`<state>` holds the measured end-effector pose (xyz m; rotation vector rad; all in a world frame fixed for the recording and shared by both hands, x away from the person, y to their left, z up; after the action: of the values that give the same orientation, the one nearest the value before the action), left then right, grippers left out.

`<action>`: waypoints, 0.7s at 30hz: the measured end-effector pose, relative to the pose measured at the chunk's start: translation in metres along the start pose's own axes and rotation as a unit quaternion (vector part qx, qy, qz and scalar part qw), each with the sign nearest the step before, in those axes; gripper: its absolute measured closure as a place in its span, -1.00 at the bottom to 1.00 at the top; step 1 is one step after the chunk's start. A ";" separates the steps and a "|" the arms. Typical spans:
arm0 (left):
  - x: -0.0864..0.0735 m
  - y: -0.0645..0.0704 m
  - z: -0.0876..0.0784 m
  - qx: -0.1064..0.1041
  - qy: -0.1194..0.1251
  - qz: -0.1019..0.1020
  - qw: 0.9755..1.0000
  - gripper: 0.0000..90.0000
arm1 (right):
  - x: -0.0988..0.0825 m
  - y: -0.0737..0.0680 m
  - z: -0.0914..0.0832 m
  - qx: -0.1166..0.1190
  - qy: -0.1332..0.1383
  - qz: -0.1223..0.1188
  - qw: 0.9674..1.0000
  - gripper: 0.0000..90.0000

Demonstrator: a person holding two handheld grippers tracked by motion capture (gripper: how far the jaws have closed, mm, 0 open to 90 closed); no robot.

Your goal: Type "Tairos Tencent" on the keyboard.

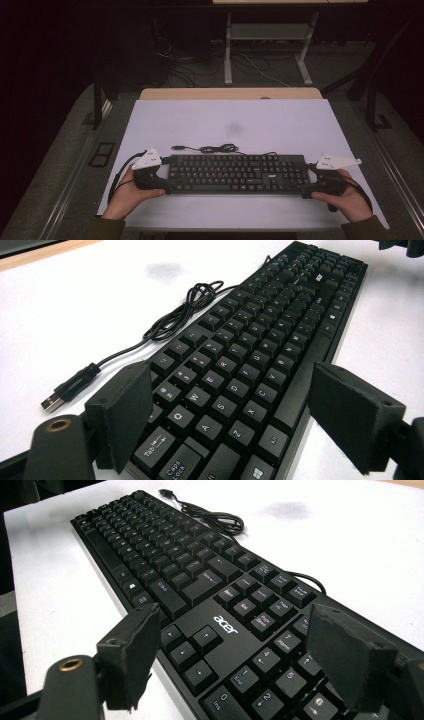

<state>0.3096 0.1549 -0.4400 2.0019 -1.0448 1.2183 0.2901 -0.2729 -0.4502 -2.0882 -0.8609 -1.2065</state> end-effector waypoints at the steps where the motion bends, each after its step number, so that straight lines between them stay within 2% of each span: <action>1: 0.000 0.000 0.000 0.000 0.002 -0.001 1.000 -0.62 | 0.000 0.000 0.000 0.000 0.000 0.000 1.000 -0.51; 21: 0.003 0.001 -0.001 -0.003 0.007 -0.003 1.000 -0.61 | 0.003 0.001 -0.001 0.007 0.010 0.004 1.000 -0.49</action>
<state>0.3098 0.1540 -0.4367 1.9866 -1.0333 1.2225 0.2916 -0.2734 -0.4476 -2.0647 -0.8480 -1.2111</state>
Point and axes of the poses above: each handheld gripper's, and its own axes: z roughly forward along the jaws, x roughly out of its top, y roughly to its right, the point moved 5 cm from there along z, roughly forward along the jaws, and after that the axes turned 5 degrees about y, right-handed, at the moved point
